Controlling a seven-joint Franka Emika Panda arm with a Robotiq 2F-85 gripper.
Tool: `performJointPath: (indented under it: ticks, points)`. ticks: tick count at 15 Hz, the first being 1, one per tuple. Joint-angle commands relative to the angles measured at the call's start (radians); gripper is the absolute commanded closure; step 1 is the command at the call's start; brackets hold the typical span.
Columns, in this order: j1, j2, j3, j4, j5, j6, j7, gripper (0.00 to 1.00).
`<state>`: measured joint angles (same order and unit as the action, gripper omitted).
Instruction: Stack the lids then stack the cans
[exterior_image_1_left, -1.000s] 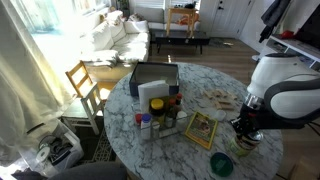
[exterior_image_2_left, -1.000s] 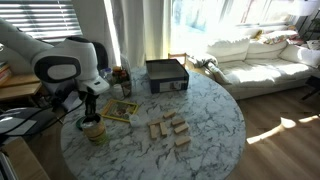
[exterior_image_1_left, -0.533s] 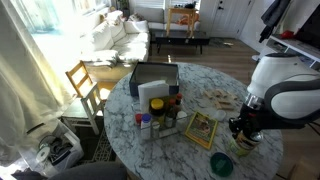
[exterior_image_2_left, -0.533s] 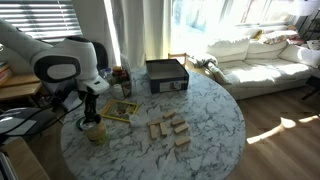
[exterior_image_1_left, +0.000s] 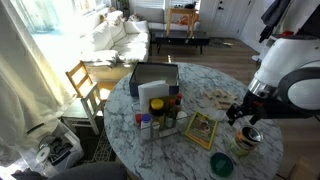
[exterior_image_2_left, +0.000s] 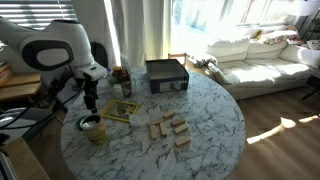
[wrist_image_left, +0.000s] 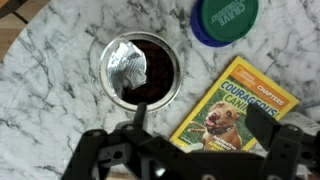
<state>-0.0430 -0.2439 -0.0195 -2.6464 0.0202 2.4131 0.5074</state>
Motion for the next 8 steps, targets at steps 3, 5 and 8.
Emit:
performJointPath:
  ticks: [3,5,8]
  points:
    - [-0.032,-0.177,0.021,0.008,-0.006,-0.137,-0.032,0.0]
    - [-0.045,-0.227,0.021,0.022,-0.012,-0.191,-0.043,0.0]
    - [-0.053,-0.295,0.002,0.033,-0.024,-0.269,-0.152,0.0]
